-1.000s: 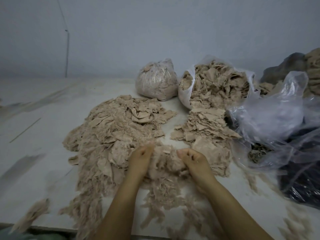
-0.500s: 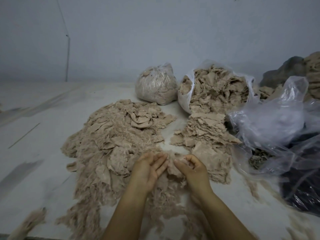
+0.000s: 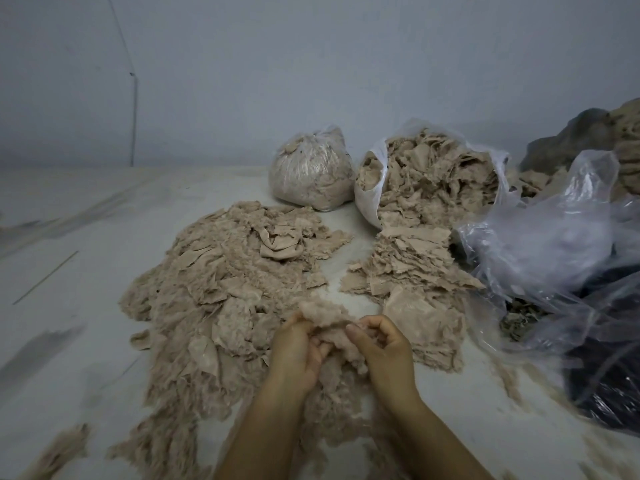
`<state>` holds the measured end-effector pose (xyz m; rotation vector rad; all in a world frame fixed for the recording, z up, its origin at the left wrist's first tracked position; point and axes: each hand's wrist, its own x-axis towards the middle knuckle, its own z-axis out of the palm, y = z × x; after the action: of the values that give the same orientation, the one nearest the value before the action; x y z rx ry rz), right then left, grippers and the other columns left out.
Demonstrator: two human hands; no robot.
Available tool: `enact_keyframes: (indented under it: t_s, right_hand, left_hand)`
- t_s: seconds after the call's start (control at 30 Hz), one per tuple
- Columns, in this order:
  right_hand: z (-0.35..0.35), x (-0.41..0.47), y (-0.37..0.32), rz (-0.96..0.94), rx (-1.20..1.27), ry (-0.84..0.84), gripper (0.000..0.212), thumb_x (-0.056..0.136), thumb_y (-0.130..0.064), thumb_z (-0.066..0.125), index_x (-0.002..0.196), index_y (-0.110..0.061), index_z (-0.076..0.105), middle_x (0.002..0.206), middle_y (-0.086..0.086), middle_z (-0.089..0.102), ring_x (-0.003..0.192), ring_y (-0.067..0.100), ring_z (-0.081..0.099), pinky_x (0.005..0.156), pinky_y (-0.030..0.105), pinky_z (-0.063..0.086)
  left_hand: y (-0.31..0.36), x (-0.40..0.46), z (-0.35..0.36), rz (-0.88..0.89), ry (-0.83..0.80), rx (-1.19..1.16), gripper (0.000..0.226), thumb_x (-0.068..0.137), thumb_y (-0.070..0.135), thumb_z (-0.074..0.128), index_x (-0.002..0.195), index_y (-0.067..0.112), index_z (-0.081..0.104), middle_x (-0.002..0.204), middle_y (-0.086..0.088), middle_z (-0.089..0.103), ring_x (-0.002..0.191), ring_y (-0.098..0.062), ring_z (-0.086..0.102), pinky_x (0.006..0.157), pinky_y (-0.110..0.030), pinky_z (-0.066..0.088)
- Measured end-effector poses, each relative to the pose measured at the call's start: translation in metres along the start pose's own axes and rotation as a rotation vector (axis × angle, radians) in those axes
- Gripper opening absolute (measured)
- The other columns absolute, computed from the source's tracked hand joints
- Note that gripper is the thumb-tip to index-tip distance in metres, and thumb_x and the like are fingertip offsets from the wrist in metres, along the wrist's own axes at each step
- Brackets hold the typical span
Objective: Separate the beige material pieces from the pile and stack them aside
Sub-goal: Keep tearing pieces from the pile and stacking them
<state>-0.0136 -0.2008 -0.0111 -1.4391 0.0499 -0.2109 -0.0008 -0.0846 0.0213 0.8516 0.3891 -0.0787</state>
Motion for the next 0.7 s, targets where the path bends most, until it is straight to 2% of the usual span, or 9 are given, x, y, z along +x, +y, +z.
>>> enact_keyframes:
  t_s: [0.1, 0.17, 0.27, 0.37, 0.43, 0.57, 0.63, 0.67, 0.7]
  right_hand:
    - [0.001, 0.001, 0.001, 0.052, 0.048, 0.001, 0.005, 0.082, -0.01, 0.072, 0.081, -0.015, 0.07, 0.075, 0.0, 0.069, 0.071, 0.012, 0.062, 0.07, 0.028, 0.052]
    - [0.002, -0.002, 0.001, 0.059, 0.069, -0.02, 0.009, 0.081, -0.008, 0.072, 0.082, -0.016, 0.073, 0.08, 0.003, 0.072, 0.075, 0.014, 0.066, 0.074, 0.028, 0.054]
    - [-0.001, -0.004, -0.001, 0.117, 0.052, -0.075, 0.016, 0.075, -0.009, 0.078, 0.09, -0.013, 0.071, 0.085, 0.005, 0.072, 0.077, 0.017, 0.067, 0.072, 0.027, 0.056]
    - [-0.008, -0.008, -0.004, 0.174, -0.038, -0.225, 0.012, 0.075, -0.004, 0.077, 0.08, -0.006, 0.066, 0.061, 0.004, 0.065, 0.05, 0.009, 0.059, 0.051, 0.019, 0.049]
    - [-0.011, -0.011, -0.005, 0.177, -0.057, -0.267, 0.012, 0.077, 0.0, 0.074, 0.071, -0.004, 0.065, 0.05, 0.004, 0.061, 0.041, 0.008, 0.055, 0.046, 0.017, 0.045]
    - [-0.017, -0.014, -0.004, 0.19, -0.047, -0.231, 0.011, 0.076, 0.002, 0.074, 0.07, 0.002, 0.065, 0.048, 0.006, 0.061, 0.04, 0.01, 0.054, 0.045, 0.018, 0.046]
    - [-0.021, -0.017, -0.002, 0.203, -0.082, -0.228, 0.011, 0.074, 0.001, 0.076, 0.069, 0.002, 0.067, 0.05, 0.005, 0.061, 0.044, 0.013, 0.055, 0.047, 0.02, 0.048]
    - [-0.023, -0.017, -0.002, 0.191, -0.133, -0.249, 0.011, 0.073, -0.002, 0.079, 0.067, -0.003, 0.069, 0.053, 0.003, 0.063, 0.049, 0.014, 0.057, 0.051, 0.021, 0.05]
    - [-0.024, -0.016, -0.005, 0.167, -0.214, -0.28, 0.011, 0.071, -0.009, 0.081, 0.068, -0.012, 0.071, 0.058, -0.003, 0.065, 0.056, 0.013, 0.06, 0.056, 0.02, 0.051]
  left_hand:
    - [-0.003, -0.002, 0.003, -0.085, -0.028, 0.064, 0.022, 0.095, 0.008, 0.045, 0.092, 0.001, 0.065, 0.086, -0.019, 0.071, 0.072, -0.026, 0.069, 0.058, -0.033, 0.059]
    - [-0.006, -0.003, 0.004, -0.128, -0.07, 0.086, 0.021, 0.094, 0.001, 0.043, 0.093, -0.003, 0.063, 0.084, -0.021, 0.07, 0.071, -0.028, 0.069, 0.058, -0.035, 0.059]
    - [-0.004, 0.0, 0.002, -0.076, -0.048, 0.062, 0.024, 0.09, -0.009, 0.042, 0.101, -0.004, 0.063, 0.096, -0.026, 0.067, 0.078, -0.032, 0.066, 0.064, -0.036, 0.057]
    - [0.005, 0.009, -0.003, 0.032, 0.068, 0.022, 0.025, 0.085, -0.016, 0.044, 0.095, -0.004, 0.064, 0.087, -0.021, 0.068, 0.076, -0.029, 0.065, 0.064, -0.035, 0.057]
    - [0.009, 0.014, -0.004, 0.046, 0.134, -0.058, 0.03, 0.085, -0.019, 0.042, 0.095, -0.001, 0.064, 0.077, -0.015, 0.071, 0.075, -0.026, 0.065, 0.068, -0.036, 0.058]
    - [0.019, 0.023, -0.011, 0.129, 0.267, -0.118, 0.039, 0.091, -0.015, 0.04, 0.124, -0.001, 0.055, 0.095, -0.016, 0.066, 0.074, -0.022, 0.063, 0.06, -0.031, 0.056]
    - [0.03, 0.029, -0.019, 0.221, 0.406, -0.029, 0.044, 0.091, -0.014, 0.037, 0.127, 0.003, 0.055, 0.104, -0.018, 0.065, 0.065, -0.02, 0.06, 0.052, -0.032, 0.051]
    - [0.035, 0.031, -0.023, 0.261, 0.44, 0.065, 0.042, 0.092, -0.011, 0.036, 0.125, 0.006, 0.056, 0.1, -0.018, 0.067, 0.057, -0.019, 0.056, 0.045, -0.026, 0.046]
    - [0.035, 0.03, -0.024, 0.282, 0.433, 0.176, 0.037, 0.094, -0.006, 0.037, 0.119, 0.01, 0.059, 0.087, -0.014, 0.068, 0.048, -0.017, 0.051, 0.038, -0.021, 0.04]
